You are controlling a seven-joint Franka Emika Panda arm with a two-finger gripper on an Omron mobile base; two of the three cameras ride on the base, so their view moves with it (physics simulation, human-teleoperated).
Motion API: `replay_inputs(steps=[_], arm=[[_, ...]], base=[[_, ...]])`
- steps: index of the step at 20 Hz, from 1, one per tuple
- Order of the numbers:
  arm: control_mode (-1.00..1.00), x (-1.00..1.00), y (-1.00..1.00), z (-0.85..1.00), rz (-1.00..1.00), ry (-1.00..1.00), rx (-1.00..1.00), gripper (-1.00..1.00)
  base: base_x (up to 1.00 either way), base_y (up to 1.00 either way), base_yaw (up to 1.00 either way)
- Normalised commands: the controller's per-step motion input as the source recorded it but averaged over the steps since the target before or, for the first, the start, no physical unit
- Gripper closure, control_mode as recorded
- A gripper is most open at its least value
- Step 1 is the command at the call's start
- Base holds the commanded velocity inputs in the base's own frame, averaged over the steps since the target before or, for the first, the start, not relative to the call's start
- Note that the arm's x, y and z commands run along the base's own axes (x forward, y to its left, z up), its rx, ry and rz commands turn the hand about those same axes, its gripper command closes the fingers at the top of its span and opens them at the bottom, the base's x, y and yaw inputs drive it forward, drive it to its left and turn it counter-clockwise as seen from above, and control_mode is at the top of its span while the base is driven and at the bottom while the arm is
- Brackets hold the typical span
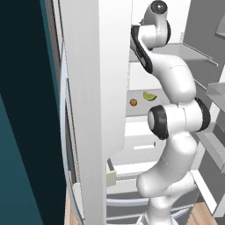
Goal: Move the apricot and lemon wedge from the top shelf to the second highest shelf to make space. Then, place the pitcher from the counter on the cleared top shelf.
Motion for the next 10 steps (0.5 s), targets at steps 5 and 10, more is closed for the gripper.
replay_inputs(steps=[5,10], arm=[[-1.0,0.49,-0.14,-0.19,-0.01,0.03,-0.01,-1.0],[-1.0,0.08,0.0,-0.19,0.0,-0.01,-0.07,-1.0]], base=[[0.0,0.0,0.0],[0.0,0.0,0.0]])
